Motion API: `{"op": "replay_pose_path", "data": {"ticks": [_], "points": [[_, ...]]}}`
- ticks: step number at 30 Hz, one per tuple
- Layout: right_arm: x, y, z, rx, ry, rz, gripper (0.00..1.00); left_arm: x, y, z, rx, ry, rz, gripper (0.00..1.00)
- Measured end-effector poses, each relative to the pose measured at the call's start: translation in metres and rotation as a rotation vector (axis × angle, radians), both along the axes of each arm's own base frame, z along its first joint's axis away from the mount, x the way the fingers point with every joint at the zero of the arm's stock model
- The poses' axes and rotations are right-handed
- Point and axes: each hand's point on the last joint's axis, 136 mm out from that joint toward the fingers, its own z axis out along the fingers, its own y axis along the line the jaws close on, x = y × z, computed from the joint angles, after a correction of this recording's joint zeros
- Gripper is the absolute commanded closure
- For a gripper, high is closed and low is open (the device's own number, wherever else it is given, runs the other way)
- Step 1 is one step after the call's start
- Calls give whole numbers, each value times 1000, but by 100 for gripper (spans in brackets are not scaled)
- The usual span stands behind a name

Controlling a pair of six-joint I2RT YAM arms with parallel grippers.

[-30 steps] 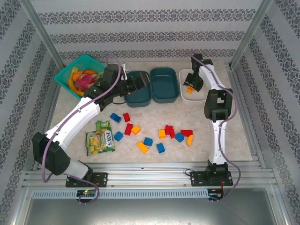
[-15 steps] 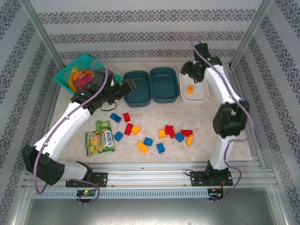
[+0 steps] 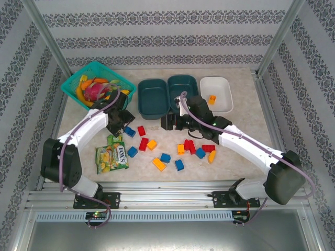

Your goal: Sort the legos into containers by color

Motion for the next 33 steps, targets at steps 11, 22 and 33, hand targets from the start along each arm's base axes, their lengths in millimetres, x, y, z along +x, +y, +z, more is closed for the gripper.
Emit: {"op": "replay_pose_path", "data": {"ticks": [11,22,33], "points": [[-9,1,26,86,-78,33,23,24,2,-48,50,104,109,32],[-3,-6,27,97,-77,20,23,41,8,-56,101,75,135,43],[1,-10,26,98,-72,9,23,37,-1,-54,165,64,113,37]]}}
